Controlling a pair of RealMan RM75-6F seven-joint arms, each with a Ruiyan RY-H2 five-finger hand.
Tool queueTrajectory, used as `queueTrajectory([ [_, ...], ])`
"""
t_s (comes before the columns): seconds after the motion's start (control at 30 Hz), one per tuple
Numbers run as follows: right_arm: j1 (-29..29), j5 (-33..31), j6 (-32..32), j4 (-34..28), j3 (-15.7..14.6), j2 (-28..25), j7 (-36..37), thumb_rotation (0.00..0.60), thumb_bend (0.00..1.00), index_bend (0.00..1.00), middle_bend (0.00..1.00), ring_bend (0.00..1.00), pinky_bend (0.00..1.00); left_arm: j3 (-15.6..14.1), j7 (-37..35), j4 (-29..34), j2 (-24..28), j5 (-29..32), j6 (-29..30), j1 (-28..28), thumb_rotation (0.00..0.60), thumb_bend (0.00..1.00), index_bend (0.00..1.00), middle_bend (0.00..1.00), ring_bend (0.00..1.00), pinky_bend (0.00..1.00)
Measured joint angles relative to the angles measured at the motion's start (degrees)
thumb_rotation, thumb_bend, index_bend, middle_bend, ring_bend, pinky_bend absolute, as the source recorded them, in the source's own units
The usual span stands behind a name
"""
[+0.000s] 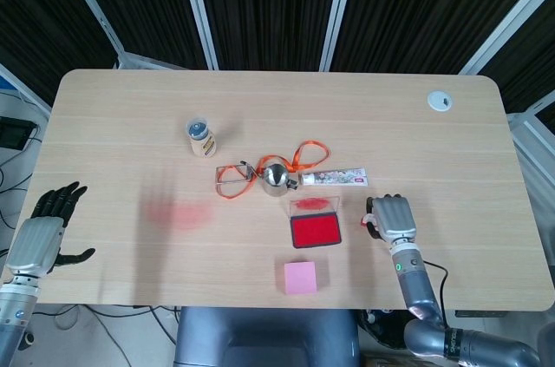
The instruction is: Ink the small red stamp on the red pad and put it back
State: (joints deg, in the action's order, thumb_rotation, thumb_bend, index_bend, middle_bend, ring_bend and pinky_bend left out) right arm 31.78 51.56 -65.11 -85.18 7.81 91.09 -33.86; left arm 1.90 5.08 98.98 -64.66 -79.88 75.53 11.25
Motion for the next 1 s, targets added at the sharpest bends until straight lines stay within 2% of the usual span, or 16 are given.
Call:
queueTrajectory([
  [0.37,-0.7,7.0,2.3,5.3,-1.0,0.5,9.1,0.600,0.56,0.77,0.57,0.41,0.39,0.1,0.7,0.0,-0.3,0.6,-0.3,0.1,0.600,0.04,0.00,0.00,0.00,0.00],
  [0.53,-1.1,10.2,3.2,8.2,-1.6,0.2,12.5,0.600,0.53,0.77,0.55,0.39,0.39,0.2,0.9,0.1,-0.4,0.9,-0.4,0.1,0.600,0.04,0.00,0.00,0.00,0.00],
  [1.0,-1.5,12.0,5.0,10.7,-1.9,-1.0,13.9,0.600,0.51,0.77,0.54,0.39,0.39,0.2,1.6,0.2,-0.6,1.4,-0.5,0.1,0.600,0.04,0.00,0.00,0.00,0.00],
])
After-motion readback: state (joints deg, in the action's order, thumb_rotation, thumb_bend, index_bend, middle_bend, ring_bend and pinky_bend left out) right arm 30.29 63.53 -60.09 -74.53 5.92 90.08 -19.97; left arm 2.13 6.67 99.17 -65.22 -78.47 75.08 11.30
